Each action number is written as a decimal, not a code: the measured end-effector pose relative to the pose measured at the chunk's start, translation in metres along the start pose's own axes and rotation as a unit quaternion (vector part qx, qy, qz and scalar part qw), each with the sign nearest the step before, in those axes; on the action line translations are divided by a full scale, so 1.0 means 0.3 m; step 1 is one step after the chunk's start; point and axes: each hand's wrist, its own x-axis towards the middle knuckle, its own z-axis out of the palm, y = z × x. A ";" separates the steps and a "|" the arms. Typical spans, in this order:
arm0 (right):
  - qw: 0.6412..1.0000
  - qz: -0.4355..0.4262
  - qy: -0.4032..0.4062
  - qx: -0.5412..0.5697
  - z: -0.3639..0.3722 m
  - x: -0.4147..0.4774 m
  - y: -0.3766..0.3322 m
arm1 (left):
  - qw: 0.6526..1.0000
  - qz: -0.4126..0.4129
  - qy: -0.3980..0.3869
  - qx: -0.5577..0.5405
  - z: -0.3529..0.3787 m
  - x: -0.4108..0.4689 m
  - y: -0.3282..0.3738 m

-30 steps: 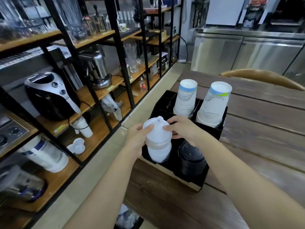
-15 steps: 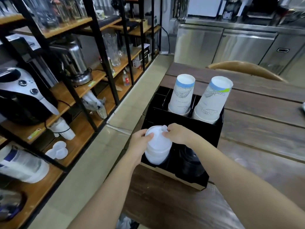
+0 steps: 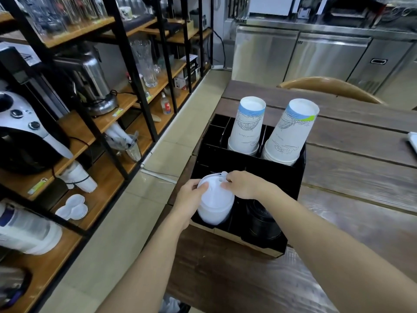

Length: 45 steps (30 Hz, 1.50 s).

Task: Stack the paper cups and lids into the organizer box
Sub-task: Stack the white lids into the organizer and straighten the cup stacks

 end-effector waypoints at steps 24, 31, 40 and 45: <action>0.948 -0.079 0.298 0.075 -0.079 -0.130 0.042 | 0.973 0.177 0.101 0.111 0.010 -0.059 0.160; 0.812 -0.010 0.531 0.244 -0.133 -0.219 0.152 | 0.958 0.281 -0.007 0.057 0.199 -0.058 0.354; 0.835 0.021 0.343 0.430 -0.157 -0.202 0.255 | 0.960 0.183 -0.210 -0.011 0.404 0.049 0.484; 0.834 -0.017 0.332 0.440 -0.165 -0.174 0.243 | 0.961 0.167 -0.216 -0.047 0.439 0.090 0.494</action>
